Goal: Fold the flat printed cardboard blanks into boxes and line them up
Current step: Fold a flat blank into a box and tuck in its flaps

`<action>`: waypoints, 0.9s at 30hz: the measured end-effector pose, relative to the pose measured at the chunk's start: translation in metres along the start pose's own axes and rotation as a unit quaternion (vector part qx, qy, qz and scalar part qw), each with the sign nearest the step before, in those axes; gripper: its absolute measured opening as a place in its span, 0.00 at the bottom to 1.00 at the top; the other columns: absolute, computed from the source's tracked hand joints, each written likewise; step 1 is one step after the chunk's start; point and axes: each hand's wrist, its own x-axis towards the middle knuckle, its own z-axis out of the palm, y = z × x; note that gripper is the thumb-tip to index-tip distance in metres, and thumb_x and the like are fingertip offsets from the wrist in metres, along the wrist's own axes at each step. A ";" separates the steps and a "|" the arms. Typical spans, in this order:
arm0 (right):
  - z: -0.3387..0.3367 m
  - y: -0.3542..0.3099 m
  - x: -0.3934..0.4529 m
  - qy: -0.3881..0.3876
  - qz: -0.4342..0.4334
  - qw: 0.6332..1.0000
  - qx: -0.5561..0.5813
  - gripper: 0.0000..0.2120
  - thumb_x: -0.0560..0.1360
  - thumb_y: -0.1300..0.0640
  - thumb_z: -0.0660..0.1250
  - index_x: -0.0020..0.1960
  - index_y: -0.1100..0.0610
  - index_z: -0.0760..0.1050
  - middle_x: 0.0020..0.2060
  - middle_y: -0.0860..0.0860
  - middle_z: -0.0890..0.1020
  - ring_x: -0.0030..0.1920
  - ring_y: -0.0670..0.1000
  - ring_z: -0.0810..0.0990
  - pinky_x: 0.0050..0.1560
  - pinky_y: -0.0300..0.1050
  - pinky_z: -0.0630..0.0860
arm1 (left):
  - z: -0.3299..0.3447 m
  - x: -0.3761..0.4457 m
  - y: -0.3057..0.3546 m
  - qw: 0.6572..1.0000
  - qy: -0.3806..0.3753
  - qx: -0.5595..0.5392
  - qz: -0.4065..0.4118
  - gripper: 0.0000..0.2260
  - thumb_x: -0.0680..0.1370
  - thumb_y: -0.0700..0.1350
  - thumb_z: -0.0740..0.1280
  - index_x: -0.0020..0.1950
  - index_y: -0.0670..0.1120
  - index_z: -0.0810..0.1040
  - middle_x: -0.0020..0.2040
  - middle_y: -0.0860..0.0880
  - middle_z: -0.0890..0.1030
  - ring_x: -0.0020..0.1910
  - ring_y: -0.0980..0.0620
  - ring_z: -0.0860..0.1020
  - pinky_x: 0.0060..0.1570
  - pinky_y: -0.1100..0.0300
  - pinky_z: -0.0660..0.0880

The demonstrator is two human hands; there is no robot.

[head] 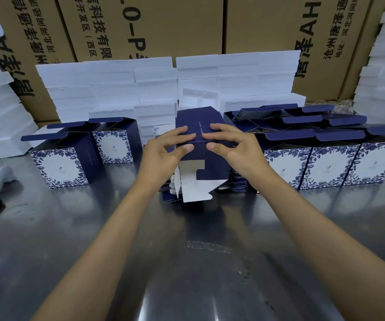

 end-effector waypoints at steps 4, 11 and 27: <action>-0.005 0.002 -0.001 0.015 0.009 1.000 0.016 0.15 0.77 0.64 0.73 0.61 0.52 0.83 0.73 0.47 0.73 0.73 0.42 0.69 0.54 0.21 0.68 | 0.001 -0.002 0.001 1.000 0.012 -0.007 0.004 0.12 0.77 0.39 0.72 0.58 0.52 0.84 0.66 0.54 0.79 0.67 0.62 0.74 0.67 0.69 0.69; -0.014 0.010 -0.009 0.094 0.052 0.990 0.087 0.18 0.83 0.53 0.64 0.72 0.46 0.71 0.54 0.26 0.79 0.56 0.28 0.77 0.54 0.29 0.76 | -0.004 -0.007 0.004 0.987 0.137 -0.082 0.023 0.13 0.79 0.38 0.70 0.60 0.53 0.81 0.61 0.54 0.82 0.60 0.64 0.79 0.59 0.70 0.73; -0.005 -0.007 0.001 -0.055 0.071 0.996 0.006 0.23 0.77 0.46 0.73 0.70 0.43 0.75 0.66 0.41 0.78 0.54 0.44 0.84 0.60 0.41 0.79 | 0.042 -0.043 -0.033 0.964 0.088 -0.105 -0.226 0.11 0.78 0.42 0.72 0.48 0.46 0.68 0.42 0.41 0.82 0.29 0.54 0.80 0.23 0.59 0.75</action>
